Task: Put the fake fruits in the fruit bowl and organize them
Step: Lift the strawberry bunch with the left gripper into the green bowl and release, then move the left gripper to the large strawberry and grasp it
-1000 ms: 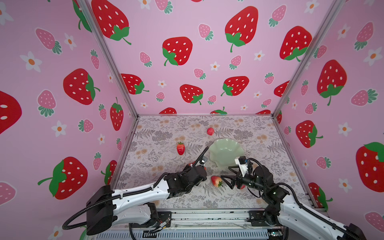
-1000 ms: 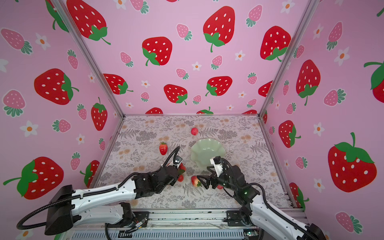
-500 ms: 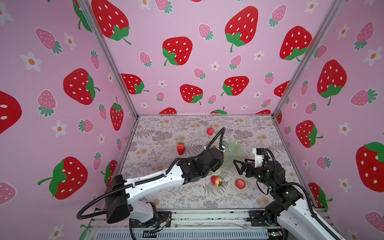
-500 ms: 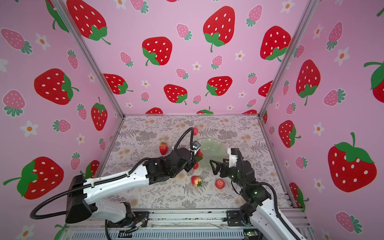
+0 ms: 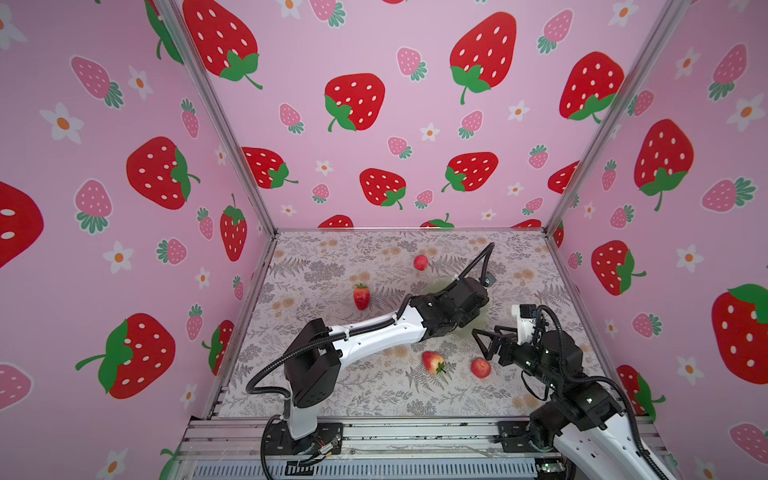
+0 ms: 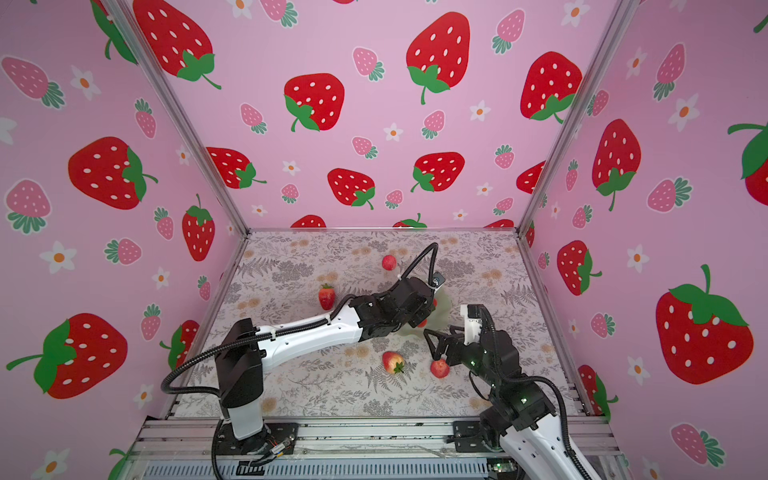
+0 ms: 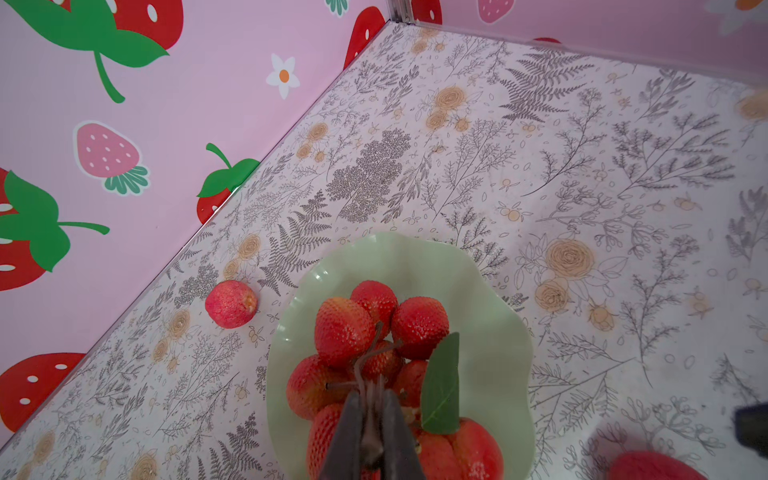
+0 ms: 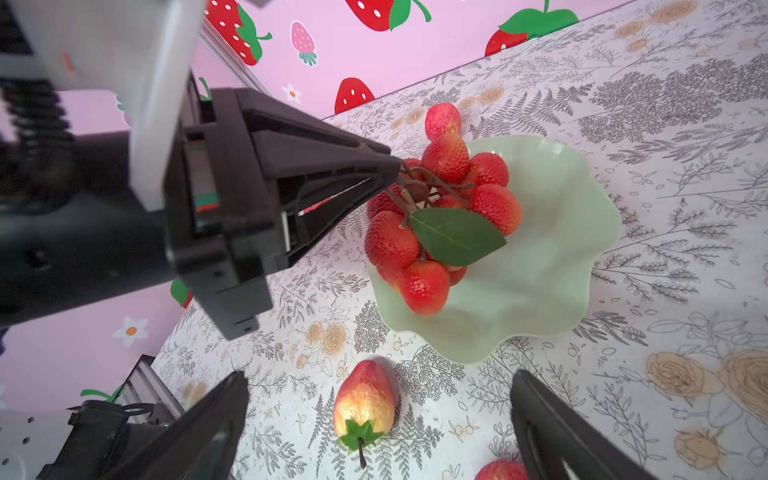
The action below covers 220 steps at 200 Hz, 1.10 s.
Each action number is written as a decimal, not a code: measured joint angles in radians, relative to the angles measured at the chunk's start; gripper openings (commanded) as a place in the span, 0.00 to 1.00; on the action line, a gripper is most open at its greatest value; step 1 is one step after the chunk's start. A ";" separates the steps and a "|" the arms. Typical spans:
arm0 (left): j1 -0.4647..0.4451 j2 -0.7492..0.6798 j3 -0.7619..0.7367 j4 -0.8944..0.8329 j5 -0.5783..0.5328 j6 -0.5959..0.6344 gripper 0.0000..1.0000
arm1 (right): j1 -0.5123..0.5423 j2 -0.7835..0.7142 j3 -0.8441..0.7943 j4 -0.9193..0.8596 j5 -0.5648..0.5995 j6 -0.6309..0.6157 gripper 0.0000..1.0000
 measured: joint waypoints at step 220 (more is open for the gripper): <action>0.301 -0.354 -0.215 -0.058 0.169 -0.249 0.63 | 0.037 0.360 0.106 0.068 -0.075 -0.122 0.99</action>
